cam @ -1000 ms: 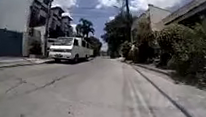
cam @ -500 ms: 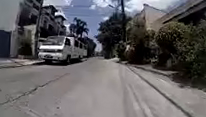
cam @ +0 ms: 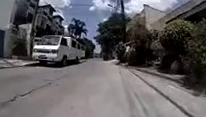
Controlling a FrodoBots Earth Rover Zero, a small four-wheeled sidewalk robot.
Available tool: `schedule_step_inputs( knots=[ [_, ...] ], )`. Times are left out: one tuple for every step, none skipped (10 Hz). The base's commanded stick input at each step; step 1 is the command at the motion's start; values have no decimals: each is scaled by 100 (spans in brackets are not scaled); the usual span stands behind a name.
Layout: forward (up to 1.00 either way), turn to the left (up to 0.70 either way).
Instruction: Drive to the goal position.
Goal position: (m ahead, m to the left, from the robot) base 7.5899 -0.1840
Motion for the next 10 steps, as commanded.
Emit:
schedule_step_inputs(
  knots=[
    [86,0],
    [86,0],
    [86,0],
    [86,0],
    [85,0],
    [85,0],
    [84,0],
    [84,0],
    [85,0],
    [85,-9]
  ],
)
